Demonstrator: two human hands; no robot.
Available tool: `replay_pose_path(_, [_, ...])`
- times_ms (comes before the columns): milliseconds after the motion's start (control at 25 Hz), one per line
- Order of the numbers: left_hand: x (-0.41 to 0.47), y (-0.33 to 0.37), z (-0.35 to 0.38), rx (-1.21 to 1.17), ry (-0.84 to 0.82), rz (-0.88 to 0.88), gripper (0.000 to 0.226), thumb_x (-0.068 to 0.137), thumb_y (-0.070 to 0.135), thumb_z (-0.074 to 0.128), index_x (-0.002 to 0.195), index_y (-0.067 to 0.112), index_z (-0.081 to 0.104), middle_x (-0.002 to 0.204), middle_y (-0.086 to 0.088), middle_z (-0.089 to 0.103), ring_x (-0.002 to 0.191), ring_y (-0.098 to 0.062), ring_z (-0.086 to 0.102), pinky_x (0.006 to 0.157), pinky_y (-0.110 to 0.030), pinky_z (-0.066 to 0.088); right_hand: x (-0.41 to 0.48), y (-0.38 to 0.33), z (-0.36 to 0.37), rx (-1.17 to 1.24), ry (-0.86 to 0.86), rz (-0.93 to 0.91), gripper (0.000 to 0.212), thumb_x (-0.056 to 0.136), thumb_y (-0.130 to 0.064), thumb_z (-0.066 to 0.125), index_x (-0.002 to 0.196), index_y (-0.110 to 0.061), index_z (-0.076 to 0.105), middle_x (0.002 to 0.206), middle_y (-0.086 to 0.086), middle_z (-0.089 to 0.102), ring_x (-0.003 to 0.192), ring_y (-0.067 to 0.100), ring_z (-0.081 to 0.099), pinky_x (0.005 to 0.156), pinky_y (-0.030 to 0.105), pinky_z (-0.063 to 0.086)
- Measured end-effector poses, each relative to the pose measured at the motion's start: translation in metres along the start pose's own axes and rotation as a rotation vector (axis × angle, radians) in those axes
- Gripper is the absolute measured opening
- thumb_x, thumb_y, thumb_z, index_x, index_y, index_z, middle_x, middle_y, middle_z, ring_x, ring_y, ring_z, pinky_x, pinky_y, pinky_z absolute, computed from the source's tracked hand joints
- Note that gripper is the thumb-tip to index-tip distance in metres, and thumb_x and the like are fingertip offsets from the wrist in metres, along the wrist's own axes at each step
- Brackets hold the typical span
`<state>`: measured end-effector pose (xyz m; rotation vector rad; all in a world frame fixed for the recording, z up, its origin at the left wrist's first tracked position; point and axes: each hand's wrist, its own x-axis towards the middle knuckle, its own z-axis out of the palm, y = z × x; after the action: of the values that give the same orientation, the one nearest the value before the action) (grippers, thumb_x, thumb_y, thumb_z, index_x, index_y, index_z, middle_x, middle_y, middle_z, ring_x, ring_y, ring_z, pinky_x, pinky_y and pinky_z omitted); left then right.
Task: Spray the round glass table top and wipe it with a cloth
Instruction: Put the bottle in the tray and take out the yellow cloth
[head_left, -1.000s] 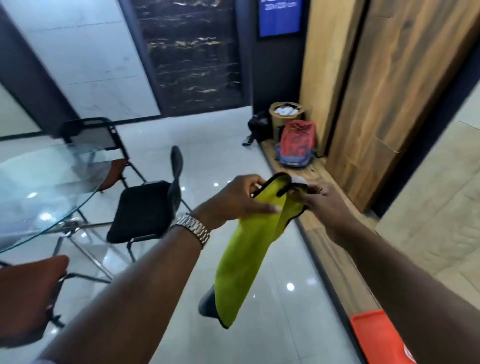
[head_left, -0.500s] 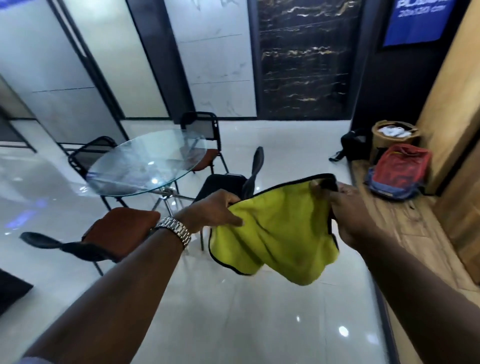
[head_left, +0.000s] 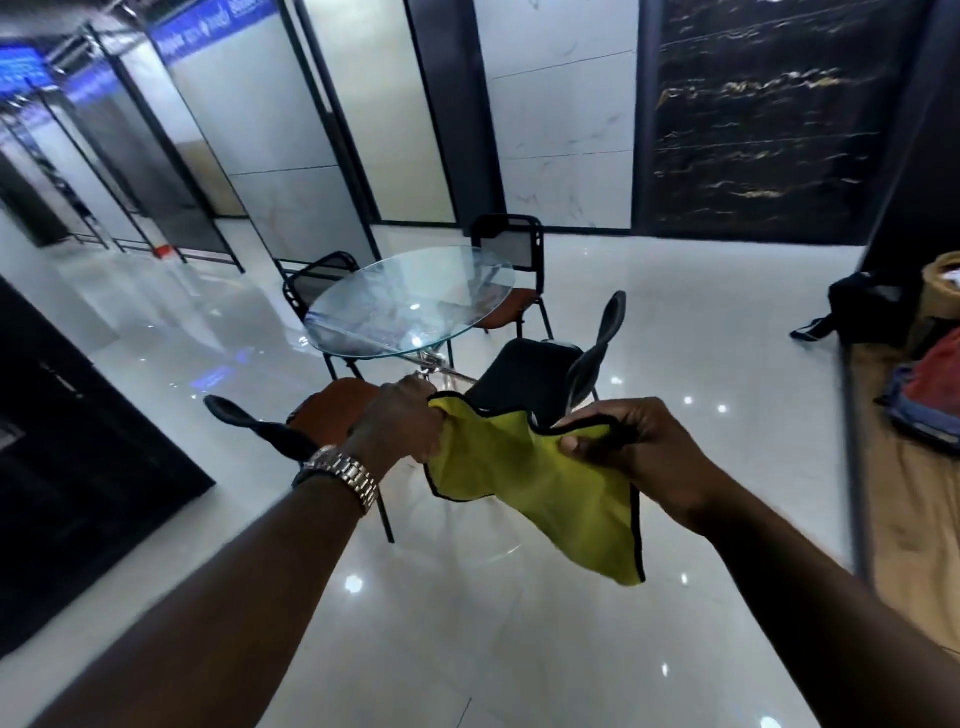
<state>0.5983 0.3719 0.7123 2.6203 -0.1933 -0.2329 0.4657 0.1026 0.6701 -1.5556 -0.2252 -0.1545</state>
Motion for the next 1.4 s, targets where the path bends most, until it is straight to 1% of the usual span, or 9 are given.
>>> replay_pose_path(280, [0.016, -0.036, 0.004, -0.776, -0.112, -0.155, 0.046, 0.082, 0.034, 0.076, 0.11, -0.002, 0.068, 0.096, -0.014, 0.075, 0.09, -0.025, 0.072, 0.074, -0.042, 0.063, 0.053, 0.029, 0.061, -0.037, -0.416, 0.074, 0.021, 0.095, 0.003, 0.074, 0.116, 0.001, 0.079, 0.119, 0.006, 0.081, 0.118, 0.021, 0.075, 0.102, 0.03, 0.058])
replay_pose_path(360, [0.029, -0.05, 0.011, -0.731, -0.108, -0.191, 0.055, 0.075, 0.036, 0.089, 0.116, 0.008, 0.066, 0.103, -0.012, 0.073, 0.096, -0.023, 0.07, 0.07, -0.037, 0.063, 0.073, 0.04, 0.084, -0.009, -0.578, 0.123, 0.018, 0.096, 0.004, 0.073, 0.112, 0.001, 0.078, 0.114, 0.004, 0.081, 0.115, 0.019, 0.074, 0.101, 0.029, 0.056])
replay_pose_path(440, [0.051, -0.073, 0.012, -0.566, -0.076, -0.139, 0.063, 0.074, 0.009, 0.085, 0.129, 0.02, 0.057, 0.119, -0.008, 0.064, 0.101, -0.018, 0.063, 0.07, -0.029, 0.058, 0.102, 0.053, 0.107, 0.0, -0.648, 0.151, 0.017, 0.096, 0.003, 0.072, 0.111, 0.0, 0.078, 0.112, 0.005, 0.08, 0.113, 0.02, 0.074, 0.101, 0.033, 0.056])
replay_pose_path(600, [0.096, -0.127, -0.018, -0.472, -0.235, 0.086, 0.072, 0.068, -0.004, 0.067, 0.126, 0.038, 0.059, 0.127, 0.002, 0.06, 0.108, -0.016, 0.063, 0.079, -0.039, 0.062, 0.169, 0.088, 0.134, -0.302, -0.41, 0.09, 0.02, 0.092, -0.004, 0.081, 0.109, -0.014, 0.085, 0.124, 0.001, 0.078, 0.124, 0.019, 0.071, 0.107, 0.043, 0.058])
replay_pose_path(800, [0.147, -0.173, -0.065, -0.206, -0.387, 0.379, 0.066, 0.078, -0.014, 0.059, 0.106, 0.046, 0.067, 0.114, 0.005, 0.069, 0.102, -0.025, 0.072, 0.075, -0.059, 0.061, 0.251, 0.1, 0.152, -0.698, -0.327, -0.024, 0.039, 0.084, -0.018, 0.091, 0.1, -0.052, 0.083, 0.174, -0.013, 0.029, 0.161, 0.008, 0.026, 0.124, 0.033, 0.036])
replay_pose_path(960, [0.177, -0.199, -0.088, -0.122, -0.402, 0.444, 0.065, 0.08, -0.014, 0.056, 0.1, 0.047, 0.068, 0.105, 0.01, 0.069, 0.093, -0.014, 0.071, 0.068, -0.052, 0.061, 0.297, 0.104, 0.174, -0.623, -0.434, 0.082, 0.035, 0.088, -0.013, 0.087, 0.099, -0.046, 0.084, 0.157, -0.012, 0.056, 0.146, 0.001, 0.05, 0.117, 0.035, 0.051])
replay_pose_path(1160, [0.219, -0.228, -0.108, -0.1, -0.371, 0.423, 0.056, 0.087, -0.009, 0.056, 0.098, 0.043, 0.072, 0.104, 0.015, 0.07, 0.09, -0.007, 0.07, 0.07, -0.034, 0.062, 0.35, 0.144, 0.195, -0.549, -0.347, 0.04, 0.019, 0.089, -0.01, 0.086, 0.096, -0.028, 0.086, 0.099, -0.012, 0.081, 0.096, 0.006, 0.076, 0.085, 0.029, 0.06])
replay_pose_path(1280, [0.251, -0.248, -0.119, 0.049, -0.356, 0.363, 0.043, 0.082, -0.006, 0.054, 0.09, 0.029, 0.078, 0.102, 0.017, 0.072, 0.095, -0.009, 0.067, 0.083, -0.035, 0.058, 0.389, 0.167, 0.19, -0.519, -0.309, 0.025, 0.02, 0.088, -0.013, 0.087, 0.098, -0.03, 0.085, 0.095, -0.016, 0.081, 0.091, 0.001, 0.076, 0.084, 0.021, 0.058])
replay_pose_path(1400, [0.281, -0.257, -0.123, 0.042, -0.448, 0.332, 0.021, 0.085, 0.009, 0.059, 0.066, 0.013, 0.068, 0.084, 0.009, 0.064, 0.078, -0.007, 0.057, 0.07, -0.024, 0.044, 0.43, 0.185, 0.172, -0.519, -0.372, 0.058, 0.014, 0.086, -0.022, 0.09, 0.098, -0.028, 0.086, 0.095, -0.017, 0.081, 0.093, 0.003, 0.077, 0.091, 0.034, 0.062])
